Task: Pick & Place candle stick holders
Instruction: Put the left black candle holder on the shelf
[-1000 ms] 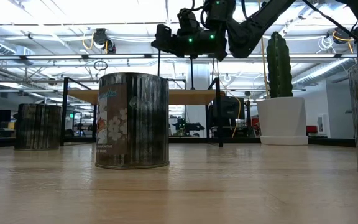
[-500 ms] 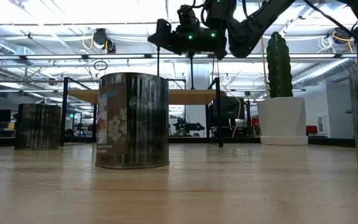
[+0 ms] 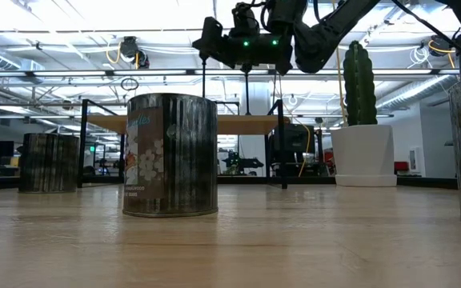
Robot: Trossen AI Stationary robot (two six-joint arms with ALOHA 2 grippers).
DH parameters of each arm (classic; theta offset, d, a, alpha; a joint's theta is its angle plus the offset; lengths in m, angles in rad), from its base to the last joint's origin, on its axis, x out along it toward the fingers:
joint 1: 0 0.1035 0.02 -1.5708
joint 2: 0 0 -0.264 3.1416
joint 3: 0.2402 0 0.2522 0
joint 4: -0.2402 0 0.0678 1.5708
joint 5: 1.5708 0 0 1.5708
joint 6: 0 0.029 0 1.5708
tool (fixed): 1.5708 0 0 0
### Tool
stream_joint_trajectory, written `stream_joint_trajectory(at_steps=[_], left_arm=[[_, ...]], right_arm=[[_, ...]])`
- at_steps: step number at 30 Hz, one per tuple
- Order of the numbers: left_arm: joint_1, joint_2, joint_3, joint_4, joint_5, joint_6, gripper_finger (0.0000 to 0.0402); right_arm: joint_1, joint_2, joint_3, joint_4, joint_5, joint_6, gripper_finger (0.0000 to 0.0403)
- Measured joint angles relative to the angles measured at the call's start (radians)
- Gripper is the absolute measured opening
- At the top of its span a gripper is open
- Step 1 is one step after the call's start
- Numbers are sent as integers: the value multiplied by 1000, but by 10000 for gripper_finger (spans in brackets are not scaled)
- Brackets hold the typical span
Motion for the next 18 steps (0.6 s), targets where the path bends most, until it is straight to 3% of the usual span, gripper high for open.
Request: stream_joint_trajectory(at_steps=[18], left_arm=[[0, 0, 0, 0, 0, 0, 200]], right_arm=[[0, 0, 0, -13, -4, -15, 101]])
